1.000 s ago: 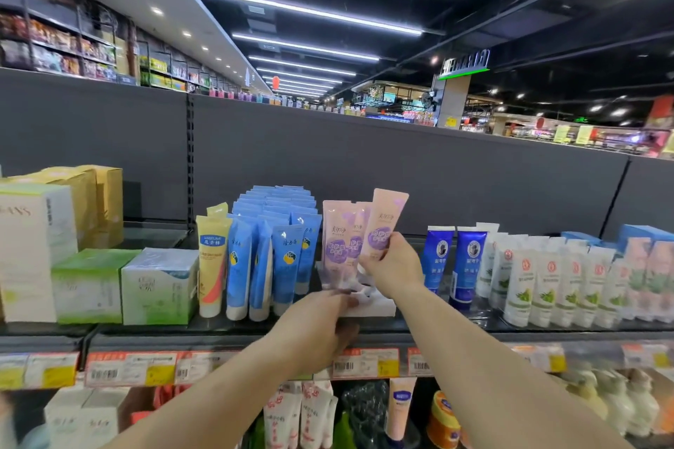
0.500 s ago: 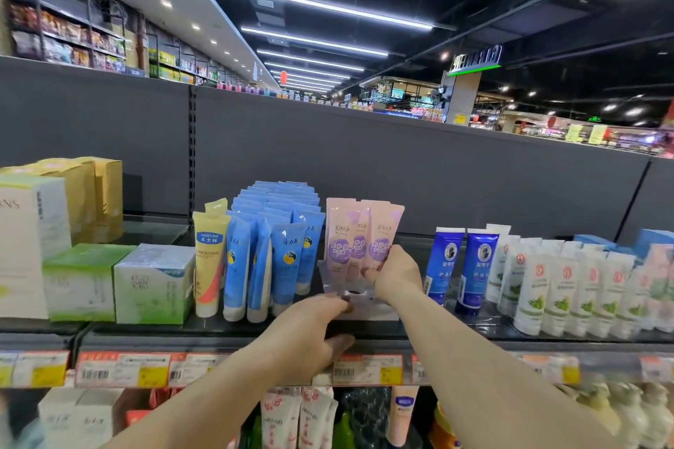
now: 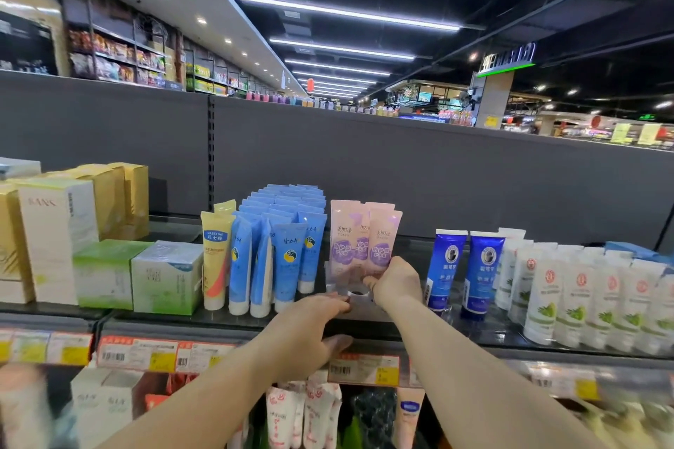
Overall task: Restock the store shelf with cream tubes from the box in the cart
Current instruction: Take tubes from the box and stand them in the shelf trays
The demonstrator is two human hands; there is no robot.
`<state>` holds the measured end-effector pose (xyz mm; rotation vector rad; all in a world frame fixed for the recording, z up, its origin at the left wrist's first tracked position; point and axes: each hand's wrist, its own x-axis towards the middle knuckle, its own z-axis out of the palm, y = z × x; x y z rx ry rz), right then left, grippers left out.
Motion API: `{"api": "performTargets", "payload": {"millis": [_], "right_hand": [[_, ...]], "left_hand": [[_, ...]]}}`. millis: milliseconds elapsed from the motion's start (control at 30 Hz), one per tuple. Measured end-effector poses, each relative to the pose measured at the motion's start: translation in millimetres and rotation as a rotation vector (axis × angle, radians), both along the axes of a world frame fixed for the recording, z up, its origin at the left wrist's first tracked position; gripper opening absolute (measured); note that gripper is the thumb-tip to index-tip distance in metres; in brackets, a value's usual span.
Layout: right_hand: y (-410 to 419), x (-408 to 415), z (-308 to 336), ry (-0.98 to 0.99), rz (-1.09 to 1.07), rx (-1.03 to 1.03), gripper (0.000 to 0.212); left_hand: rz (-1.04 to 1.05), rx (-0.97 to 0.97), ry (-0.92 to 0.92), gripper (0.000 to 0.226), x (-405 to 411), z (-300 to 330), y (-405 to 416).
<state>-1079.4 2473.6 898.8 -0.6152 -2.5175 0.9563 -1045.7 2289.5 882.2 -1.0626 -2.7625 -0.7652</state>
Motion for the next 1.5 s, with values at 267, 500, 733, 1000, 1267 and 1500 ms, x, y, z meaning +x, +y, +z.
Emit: {"api": "performTargets", "payload": {"millis": [267,500,733,1000,1267,1500], "right_hand": [[-6.5,17.3,7.3,0.012,0.115,-0.001,0.035],[-57.4,80.1,13.6,0.112,0.22,0.102,0.035],[-256.3,129.2,-27.1,-0.002,0.538,0.205,0.058],[-580.7,187.6,-95.4,-0.086,0.911,0.457,0.067],[-782.4,216.6,-129.2,-0.186,1.194,0.554,0.072],[-873.6,177.9,-156.8,-0.269,1.316,0.563,0.073]], "left_hand": [[0.097,0.106,-0.014,0.05,13.9,-0.2,9.7],[0.198,0.204,0.079,0.046,42.6,-20.6,-49.2],[0.429,-0.034,0.241,0.057,97.3,-45.2,-242.8],[0.971,-0.377,-0.095,0.07,206.1,-93.0,-552.7],[1.281,-0.434,-0.301,0.074,276.7,-117.7,-721.8],[1.382,-0.423,-0.432,0.072,246.7,-150.6,-802.8]]}}
